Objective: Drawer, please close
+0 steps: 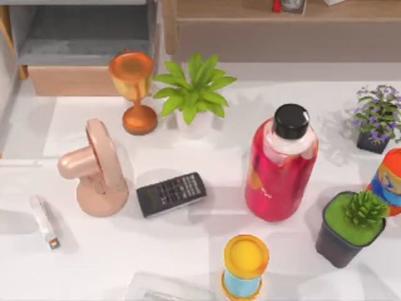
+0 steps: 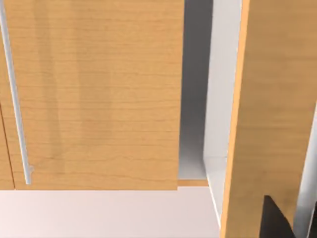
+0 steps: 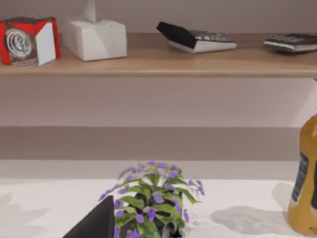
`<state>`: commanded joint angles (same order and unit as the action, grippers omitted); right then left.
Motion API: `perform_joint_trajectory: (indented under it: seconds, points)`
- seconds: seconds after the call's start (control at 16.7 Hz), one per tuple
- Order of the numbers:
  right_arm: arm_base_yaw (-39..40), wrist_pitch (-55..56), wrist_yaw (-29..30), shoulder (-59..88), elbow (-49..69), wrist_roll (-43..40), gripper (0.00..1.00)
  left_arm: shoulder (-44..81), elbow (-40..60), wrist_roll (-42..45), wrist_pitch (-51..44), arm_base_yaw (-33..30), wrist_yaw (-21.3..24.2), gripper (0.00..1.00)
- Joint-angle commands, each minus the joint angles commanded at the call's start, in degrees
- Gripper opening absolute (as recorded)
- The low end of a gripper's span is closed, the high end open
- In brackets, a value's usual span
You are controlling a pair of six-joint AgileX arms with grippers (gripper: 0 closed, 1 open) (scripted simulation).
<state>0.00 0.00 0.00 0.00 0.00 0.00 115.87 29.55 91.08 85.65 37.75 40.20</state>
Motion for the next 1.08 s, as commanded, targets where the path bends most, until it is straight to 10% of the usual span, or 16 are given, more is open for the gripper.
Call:
perform_joint_trajectory:
  seconds: [1.08]
  points:
    - [0.00, 0.00, 0.00, 0.00, 0.00, 0.00, 1.00, 5.79, 12.49, -0.50, -7.60, -6.83, -6.90, 0.00]
